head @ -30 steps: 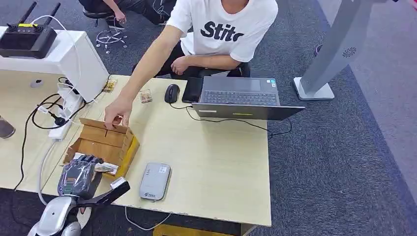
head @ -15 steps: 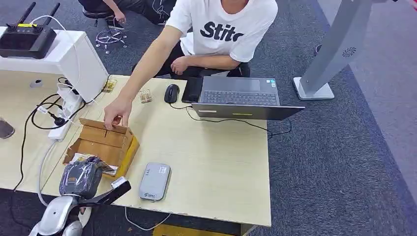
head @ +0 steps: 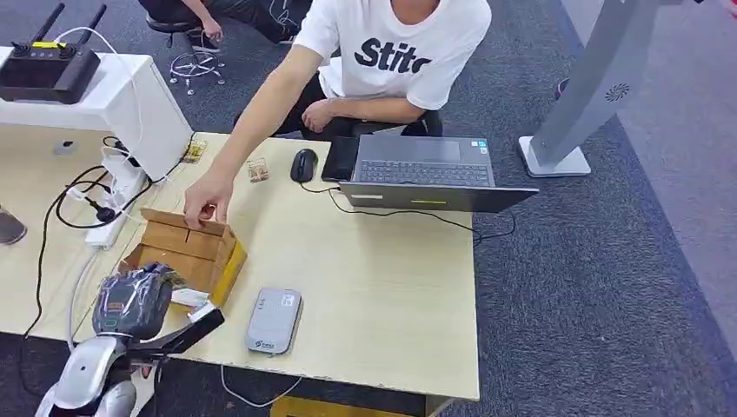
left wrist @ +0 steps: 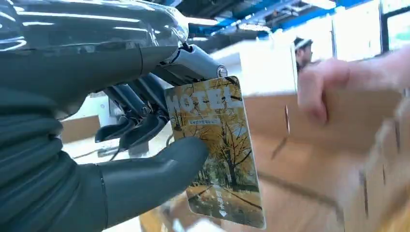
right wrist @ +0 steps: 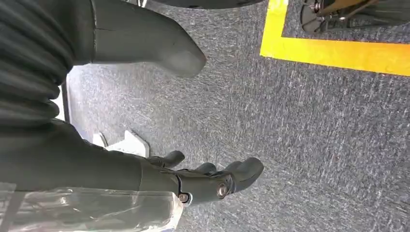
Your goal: Pass the card to the sensor for recognition and then transmit it.
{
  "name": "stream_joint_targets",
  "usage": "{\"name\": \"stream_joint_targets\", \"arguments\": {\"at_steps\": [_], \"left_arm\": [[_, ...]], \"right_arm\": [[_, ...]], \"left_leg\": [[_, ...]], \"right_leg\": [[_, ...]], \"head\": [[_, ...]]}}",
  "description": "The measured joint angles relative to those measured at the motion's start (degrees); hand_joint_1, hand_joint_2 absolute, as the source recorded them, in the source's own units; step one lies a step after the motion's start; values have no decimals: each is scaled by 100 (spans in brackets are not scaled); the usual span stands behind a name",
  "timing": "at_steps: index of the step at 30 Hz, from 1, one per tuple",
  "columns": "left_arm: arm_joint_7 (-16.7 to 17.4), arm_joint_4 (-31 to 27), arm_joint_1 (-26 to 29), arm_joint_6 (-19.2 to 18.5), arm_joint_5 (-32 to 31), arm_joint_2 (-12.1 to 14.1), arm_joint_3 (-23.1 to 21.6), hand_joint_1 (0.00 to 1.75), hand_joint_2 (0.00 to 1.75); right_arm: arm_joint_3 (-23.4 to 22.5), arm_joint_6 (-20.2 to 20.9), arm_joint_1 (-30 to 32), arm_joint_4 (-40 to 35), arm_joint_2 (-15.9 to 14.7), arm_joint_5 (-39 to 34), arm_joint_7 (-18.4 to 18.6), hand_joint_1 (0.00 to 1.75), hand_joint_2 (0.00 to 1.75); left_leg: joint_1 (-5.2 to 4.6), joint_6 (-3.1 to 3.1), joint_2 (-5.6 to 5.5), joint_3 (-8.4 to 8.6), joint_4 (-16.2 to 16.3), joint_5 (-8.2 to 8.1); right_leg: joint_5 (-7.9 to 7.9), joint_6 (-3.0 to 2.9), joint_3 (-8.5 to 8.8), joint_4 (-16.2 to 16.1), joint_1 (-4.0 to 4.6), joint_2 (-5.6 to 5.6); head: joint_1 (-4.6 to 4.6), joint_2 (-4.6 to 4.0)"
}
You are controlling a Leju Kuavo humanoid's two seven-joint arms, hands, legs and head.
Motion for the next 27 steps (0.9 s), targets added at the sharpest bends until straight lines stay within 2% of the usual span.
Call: {"name": "stream_joint_targets", "arguments": {"at_steps": [5, 10, 15, 23, 27], "left_arm": [[-9, -499, -140, -72, 35, 285, 90, 175, 175], [-2, -912, -288, -46, -245, 636, 142, 175, 175], [0, -1084, -314, -44, -275, 778, 147, 175, 175], [0, -1157, -324, -44, -275, 831, 149, 175, 175], [144, -1179, -403, 185, -895, 962, 147, 175, 175]], "right_arm": [[0, 0, 2, 2, 0, -35, -20, 0, 175], [0, 0, 4, 2, -2, -50, -37, 0, 175], [0, 0, 3, 2, -4, -50, -39, 0, 175], [0, 2, 3, 2, -7, -53, -41, 0, 175], [35, 0, 3, 2, -9, -13, -31, 0, 175]], "left_leg": [[0, -1, 1, 1, 0, 1], [0, -1, 0, 0, 0, 1], [0, -1, 0, 0, 0, 1], [-1, -1, 0, 1, 0, 1], [1, -1, 0, 1, 1, 1]], "right_leg": [[0, 0, 0, 2, 0, 1], [0, 0, 1, 3, 0, 0], [0, 0, 1, 2, 0, 0], [0, 0, 1, 2, 0, 1], [0, 0, -2, 2, 0, 0]], "head": [[0, 0], [2, 0], [0, 0], [2, 0], [-2, 0]]}}
